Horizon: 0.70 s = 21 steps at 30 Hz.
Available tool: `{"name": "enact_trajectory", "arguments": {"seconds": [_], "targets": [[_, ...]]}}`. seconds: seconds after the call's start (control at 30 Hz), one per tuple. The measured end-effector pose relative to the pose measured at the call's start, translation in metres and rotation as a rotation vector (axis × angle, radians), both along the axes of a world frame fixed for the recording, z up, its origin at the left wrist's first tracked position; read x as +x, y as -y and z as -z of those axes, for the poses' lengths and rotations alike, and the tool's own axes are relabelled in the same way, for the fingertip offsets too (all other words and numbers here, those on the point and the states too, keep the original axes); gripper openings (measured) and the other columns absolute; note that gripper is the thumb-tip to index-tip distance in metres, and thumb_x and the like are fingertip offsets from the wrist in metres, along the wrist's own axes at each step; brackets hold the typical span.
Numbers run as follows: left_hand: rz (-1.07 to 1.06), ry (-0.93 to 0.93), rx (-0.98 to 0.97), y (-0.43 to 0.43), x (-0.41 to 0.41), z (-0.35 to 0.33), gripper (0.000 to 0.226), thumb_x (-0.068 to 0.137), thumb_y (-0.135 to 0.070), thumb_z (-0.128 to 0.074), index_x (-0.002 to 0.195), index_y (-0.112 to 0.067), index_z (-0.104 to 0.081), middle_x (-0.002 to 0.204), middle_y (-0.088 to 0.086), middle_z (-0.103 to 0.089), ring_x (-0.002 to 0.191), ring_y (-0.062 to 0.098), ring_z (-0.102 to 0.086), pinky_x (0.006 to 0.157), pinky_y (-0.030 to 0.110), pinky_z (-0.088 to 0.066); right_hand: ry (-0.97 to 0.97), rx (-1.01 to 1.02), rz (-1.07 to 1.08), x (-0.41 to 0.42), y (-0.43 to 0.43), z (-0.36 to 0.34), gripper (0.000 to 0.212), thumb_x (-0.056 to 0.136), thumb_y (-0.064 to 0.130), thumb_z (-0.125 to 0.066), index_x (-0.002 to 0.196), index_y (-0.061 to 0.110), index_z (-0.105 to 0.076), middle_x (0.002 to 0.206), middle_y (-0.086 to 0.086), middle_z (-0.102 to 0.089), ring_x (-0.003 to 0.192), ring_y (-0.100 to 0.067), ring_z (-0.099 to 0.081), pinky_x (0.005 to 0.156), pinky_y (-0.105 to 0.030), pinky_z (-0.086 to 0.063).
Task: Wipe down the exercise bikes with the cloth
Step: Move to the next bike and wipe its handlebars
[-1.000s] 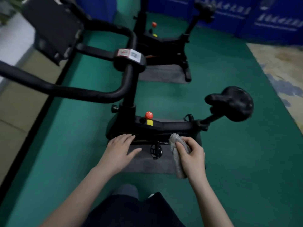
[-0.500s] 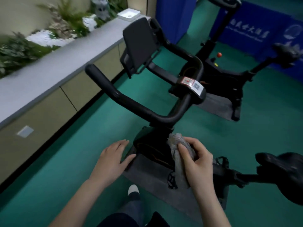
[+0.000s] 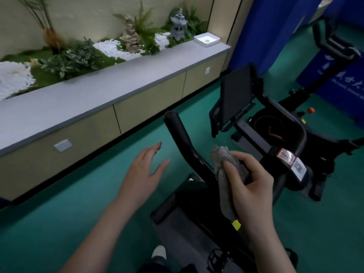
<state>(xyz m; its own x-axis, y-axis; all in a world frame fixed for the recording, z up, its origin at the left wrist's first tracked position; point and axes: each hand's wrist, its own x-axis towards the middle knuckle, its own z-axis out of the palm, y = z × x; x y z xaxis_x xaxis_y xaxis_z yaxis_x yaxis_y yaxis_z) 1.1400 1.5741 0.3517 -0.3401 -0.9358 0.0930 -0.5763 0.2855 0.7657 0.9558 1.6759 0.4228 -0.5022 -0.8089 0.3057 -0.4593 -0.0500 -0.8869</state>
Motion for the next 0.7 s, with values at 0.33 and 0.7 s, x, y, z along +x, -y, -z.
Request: {"name": "enact_trajectory", "arguments": {"seconds": [0.33,0.7], "targets": [[-0.224,-0.414,0.044,0.015,-0.035,-0.038,0.032,0.085,-0.032,-0.065,0.116,-0.027,-0.059,0.106,-0.013,-0.065,0.096,-0.002,-0.06,0.086,0.024,-0.05,-0.501,-0.184,-0.362,0.014,0.12,-0.053,0.012,0.088,0.007,-0.062,0.096,0.009,-0.069,0.081,0.026,-0.05,0.084,-0.011,-0.055,0.074,-0.004,-0.037],[-0.338,-0.562,0.094,0.013,-0.051,-0.041,0.027,0.081,-0.018,-0.072,0.103,-0.026,-0.059,0.093,-0.017,-0.066,0.078,0.001,-0.063,0.078,0.031,-0.053,-0.783,0.394,-0.901,0.025,0.202,-0.072,0.011,0.091,0.02,-0.056,0.096,0.021,-0.066,0.091,0.002,-0.067,0.089,-0.015,-0.06,0.078,-0.028,-0.046]]}}
